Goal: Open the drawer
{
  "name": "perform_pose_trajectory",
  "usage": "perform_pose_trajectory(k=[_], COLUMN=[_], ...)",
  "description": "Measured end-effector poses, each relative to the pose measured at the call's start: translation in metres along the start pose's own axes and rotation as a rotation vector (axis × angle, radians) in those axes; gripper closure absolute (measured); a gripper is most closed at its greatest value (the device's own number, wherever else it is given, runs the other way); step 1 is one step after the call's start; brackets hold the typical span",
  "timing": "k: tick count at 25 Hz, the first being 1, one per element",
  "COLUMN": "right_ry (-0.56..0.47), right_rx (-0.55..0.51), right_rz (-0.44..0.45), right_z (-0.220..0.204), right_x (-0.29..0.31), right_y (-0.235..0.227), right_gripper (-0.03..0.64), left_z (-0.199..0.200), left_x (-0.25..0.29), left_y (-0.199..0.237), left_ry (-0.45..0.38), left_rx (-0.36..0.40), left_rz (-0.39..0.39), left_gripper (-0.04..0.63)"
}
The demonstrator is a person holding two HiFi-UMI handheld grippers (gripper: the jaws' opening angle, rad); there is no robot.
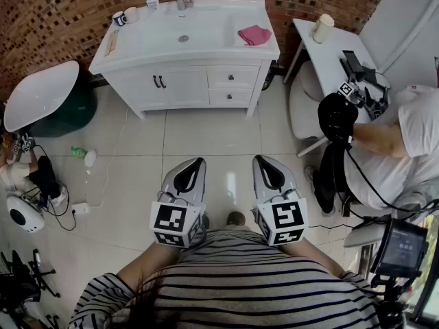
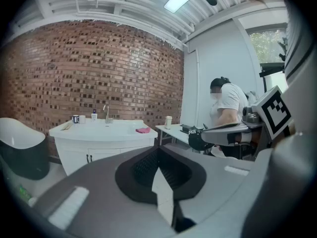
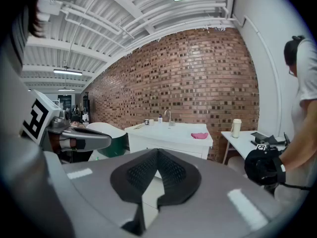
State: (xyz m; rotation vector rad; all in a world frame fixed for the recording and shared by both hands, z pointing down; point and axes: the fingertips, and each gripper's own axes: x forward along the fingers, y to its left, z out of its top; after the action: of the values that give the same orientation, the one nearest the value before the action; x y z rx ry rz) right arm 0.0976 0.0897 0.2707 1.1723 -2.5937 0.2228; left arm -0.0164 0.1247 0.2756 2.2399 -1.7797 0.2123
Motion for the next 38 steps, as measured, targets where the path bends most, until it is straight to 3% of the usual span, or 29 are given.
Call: perform_pose_trajectory(k=[8,13,18,28,33,38], right_ry=[-0.003,0.022,0.054,0.162,0.198,0.219], right_rx=[0.010,-0.005,-0.016,0.021,0.023,0.009], right_rz=[0.001,-0.019,-0.060,-0.187,-0.179,-0.175], right_z=[-0.016,-0.018,-0.026,0.005,-0.028,-0.093], right_x=[-0.002,0.012,0.101,0.295,0.373,0.434], right_y=[-0.041,-0.044,-0.080,-0.135,-0.155,-0.173], right_gripper=[0.615,0.615,0.615,0.615,0.615,0.615], left_z=[-0.001,-0.006,-0.010,0.036,0.015,-0.041], left_x=[0.013,0.014,0.090,0.262,0.323,0.371], left_y=[0.000,0.020,0.072,0.196,0.236,0.259], left_ry=[-0.019,-0.012,-0.005,0.068,0.099,0.113], left_rx=[0.035,0.031,0.039,0.067,0.064,0.043], left_rz=[0.079,0.078,0.057,-0.138,-0.136,-0.112], left_gripper=[0.578,0.580,0.580,0.580,0.580,0.580])
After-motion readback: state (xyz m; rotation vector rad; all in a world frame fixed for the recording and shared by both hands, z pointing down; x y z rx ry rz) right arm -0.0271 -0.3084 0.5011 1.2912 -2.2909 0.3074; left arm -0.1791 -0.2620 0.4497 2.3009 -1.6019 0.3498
